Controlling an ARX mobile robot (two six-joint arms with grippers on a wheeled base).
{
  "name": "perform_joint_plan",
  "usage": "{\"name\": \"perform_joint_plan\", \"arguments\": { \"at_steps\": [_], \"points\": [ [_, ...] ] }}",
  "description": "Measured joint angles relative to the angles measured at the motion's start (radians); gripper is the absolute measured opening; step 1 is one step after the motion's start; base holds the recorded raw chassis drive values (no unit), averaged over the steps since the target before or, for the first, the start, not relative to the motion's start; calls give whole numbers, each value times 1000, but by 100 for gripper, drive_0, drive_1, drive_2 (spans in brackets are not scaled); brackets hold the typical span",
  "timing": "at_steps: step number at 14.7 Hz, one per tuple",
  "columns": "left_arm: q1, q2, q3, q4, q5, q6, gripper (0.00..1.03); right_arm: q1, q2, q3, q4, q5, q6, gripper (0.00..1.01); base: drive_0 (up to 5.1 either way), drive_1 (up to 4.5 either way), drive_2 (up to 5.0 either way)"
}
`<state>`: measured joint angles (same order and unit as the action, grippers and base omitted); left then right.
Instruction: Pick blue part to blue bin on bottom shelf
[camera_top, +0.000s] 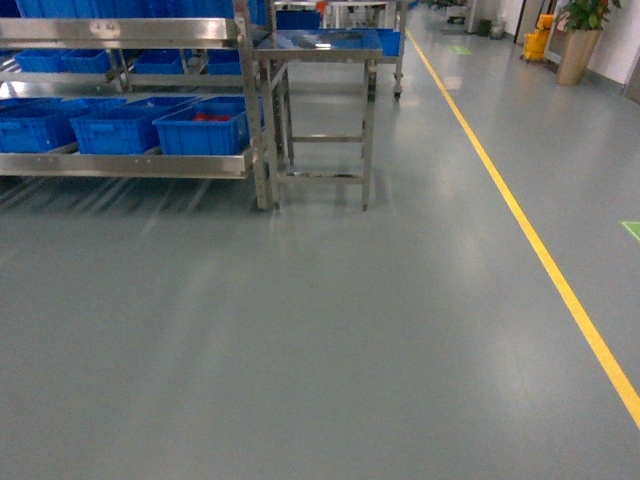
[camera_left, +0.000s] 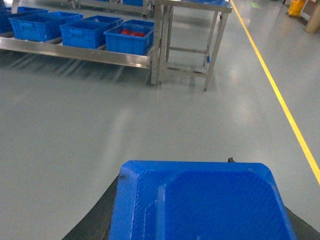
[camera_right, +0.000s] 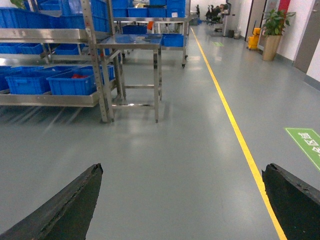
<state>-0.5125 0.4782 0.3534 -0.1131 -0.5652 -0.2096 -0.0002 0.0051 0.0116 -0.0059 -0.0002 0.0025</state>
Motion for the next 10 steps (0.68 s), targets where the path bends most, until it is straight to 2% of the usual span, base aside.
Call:
{"name": "perform_joint_plan", "arguments": {
  "at_steps": [10],
  "points": [
    [1, 0, 0, 2, 0, 0, 43, 0, 0, 0, 2, 0, 0, 98, -1, 425, -428]
  ]
}}
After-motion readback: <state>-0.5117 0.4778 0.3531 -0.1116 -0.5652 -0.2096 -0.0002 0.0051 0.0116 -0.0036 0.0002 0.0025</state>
